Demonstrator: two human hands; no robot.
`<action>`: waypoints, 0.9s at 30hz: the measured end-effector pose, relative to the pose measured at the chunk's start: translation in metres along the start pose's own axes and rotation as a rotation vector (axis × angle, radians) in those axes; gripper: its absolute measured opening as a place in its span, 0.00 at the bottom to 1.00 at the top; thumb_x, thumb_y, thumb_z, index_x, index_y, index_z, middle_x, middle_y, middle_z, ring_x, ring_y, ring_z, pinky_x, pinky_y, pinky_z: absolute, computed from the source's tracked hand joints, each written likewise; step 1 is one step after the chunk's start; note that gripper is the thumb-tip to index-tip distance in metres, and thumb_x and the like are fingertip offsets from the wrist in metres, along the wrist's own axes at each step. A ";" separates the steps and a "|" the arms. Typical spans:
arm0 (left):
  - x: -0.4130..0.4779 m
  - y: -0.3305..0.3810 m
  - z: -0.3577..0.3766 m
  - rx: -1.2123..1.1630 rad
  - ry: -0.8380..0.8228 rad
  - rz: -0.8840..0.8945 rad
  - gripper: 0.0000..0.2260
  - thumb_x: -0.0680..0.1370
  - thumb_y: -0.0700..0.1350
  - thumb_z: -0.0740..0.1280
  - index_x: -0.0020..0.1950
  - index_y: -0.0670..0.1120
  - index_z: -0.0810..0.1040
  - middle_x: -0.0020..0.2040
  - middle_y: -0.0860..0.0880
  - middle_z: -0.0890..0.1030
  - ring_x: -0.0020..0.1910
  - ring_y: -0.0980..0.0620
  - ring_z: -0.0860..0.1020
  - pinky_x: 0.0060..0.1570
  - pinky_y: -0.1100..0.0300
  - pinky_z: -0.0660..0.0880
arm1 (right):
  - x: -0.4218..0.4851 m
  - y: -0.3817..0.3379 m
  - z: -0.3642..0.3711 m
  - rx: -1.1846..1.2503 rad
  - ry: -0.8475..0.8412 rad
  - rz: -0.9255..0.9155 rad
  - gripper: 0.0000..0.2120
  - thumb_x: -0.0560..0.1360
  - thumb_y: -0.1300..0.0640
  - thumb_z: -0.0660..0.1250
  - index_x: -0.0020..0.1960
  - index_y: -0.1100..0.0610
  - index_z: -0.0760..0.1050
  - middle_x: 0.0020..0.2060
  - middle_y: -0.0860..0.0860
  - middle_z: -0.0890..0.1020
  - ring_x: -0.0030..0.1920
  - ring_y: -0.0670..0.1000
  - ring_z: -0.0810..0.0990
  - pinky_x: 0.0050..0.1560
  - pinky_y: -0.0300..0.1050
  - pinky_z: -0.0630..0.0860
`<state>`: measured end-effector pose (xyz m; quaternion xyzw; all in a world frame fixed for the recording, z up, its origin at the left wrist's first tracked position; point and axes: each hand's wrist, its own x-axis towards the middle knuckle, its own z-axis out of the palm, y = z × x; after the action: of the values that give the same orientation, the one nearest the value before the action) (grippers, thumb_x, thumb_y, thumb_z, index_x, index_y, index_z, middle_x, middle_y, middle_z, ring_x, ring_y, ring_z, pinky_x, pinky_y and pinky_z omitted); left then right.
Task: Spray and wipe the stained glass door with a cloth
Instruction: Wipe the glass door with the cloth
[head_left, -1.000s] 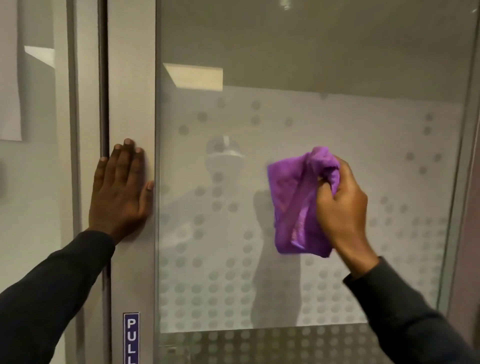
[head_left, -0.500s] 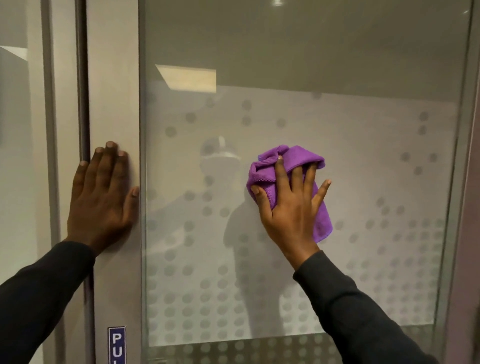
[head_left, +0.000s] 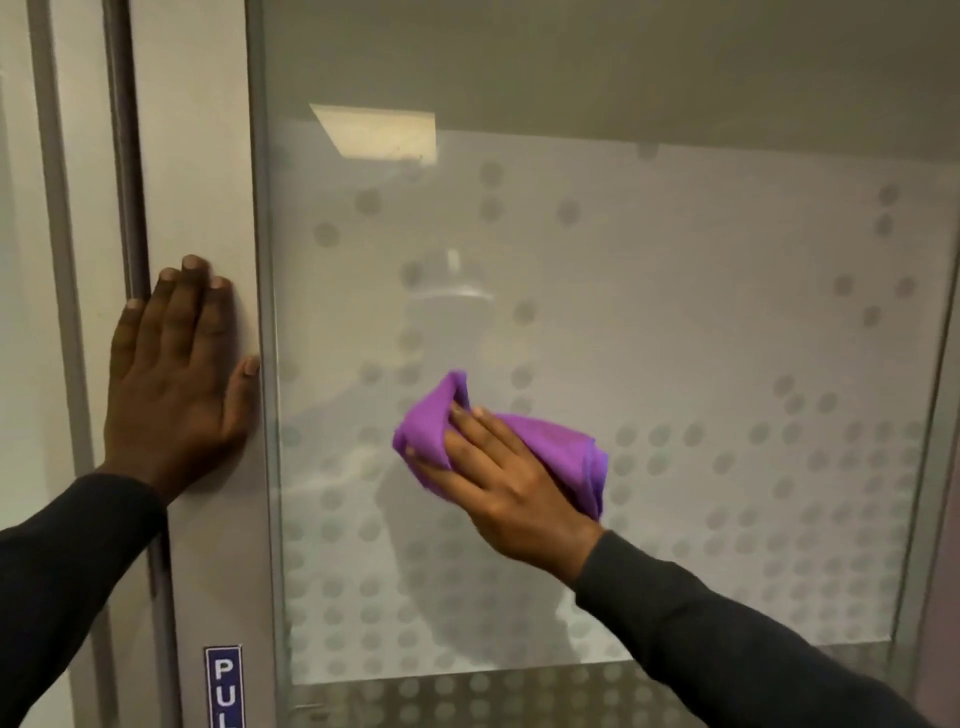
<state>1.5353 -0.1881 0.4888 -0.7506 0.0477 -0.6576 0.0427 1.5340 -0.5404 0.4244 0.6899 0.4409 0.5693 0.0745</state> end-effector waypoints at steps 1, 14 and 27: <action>0.000 0.000 0.000 -0.002 -0.002 0.000 0.34 0.81 0.59 0.50 0.84 0.46 0.48 0.85 0.46 0.47 0.84 0.46 0.48 0.81 0.51 0.41 | -0.018 0.006 -0.004 -0.020 -0.028 -0.024 0.23 0.80 0.69 0.57 0.72 0.59 0.75 0.67 0.64 0.77 0.75 0.65 0.68 0.78 0.61 0.60; 0.000 0.013 -0.016 -0.006 -0.051 -0.008 0.34 0.82 0.58 0.48 0.84 0.45 0.45 0.85 0.46 0.45 0.84 0.46 0.46 0.82 0.49 0.42 | 0.004 0.116 -0.073 -0.160 0.441 0.953 0.29 0.76 0.57 0.57 0.76 0.63 0.68 0.64 0.72 0.74 0.62 0.74 0.74 0.66 0.64 0.70; -0.001 0.013 -0.018 -0.004 -0.061 -0.006 0.33 0.82 0.57 0.49 0.84 0.44 0.47 0.85 0.44 0.46 0.84 0.46 0.46 0.82 0.51 0.41 | 0.043 0.056 -0.035 -0.135 -0.117 0.057 0.24 0.79 0.58 0.61 0.74 0.61 0.72 0.69 0.67 0.75 0.73 0.71 0.69 0.73 0.64 0.61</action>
<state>1.5171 -0.2008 0.4889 -0.7706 0.0455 -0.6343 0.0409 1.5321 -0.5583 0.5006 0.7276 0.3767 0.5584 0.1299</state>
